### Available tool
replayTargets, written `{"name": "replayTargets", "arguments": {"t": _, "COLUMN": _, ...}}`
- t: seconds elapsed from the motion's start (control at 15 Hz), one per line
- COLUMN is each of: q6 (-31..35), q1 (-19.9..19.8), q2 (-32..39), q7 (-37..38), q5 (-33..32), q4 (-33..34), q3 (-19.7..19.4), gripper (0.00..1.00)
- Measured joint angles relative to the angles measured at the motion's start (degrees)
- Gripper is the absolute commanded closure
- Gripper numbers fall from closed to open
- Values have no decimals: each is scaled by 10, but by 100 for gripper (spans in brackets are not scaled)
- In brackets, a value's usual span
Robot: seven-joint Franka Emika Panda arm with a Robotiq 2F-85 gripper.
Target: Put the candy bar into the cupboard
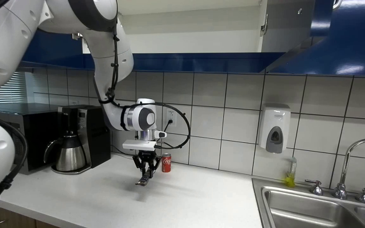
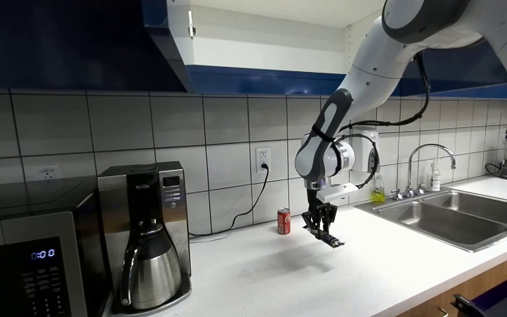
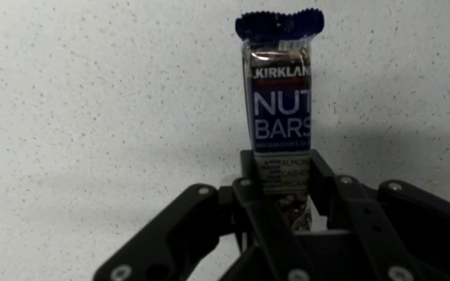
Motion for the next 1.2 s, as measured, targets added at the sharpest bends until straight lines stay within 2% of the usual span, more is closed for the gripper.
{"name": "replayTargets", "arguments": {"t": 0.87, "q6": -9, "q1": 0, "q2": -192, "q7": 0, "q5": -6, "q4": -232, "q3": -14, "gripper": 90}}
{"name": "replayTargets", "arguments": {"t": 1.2, "q6": -51, "q1": 0, "q2": -267, "q7": -1, "q5": -6, "q4": -276, "q3": -15, "gripper": 90}}
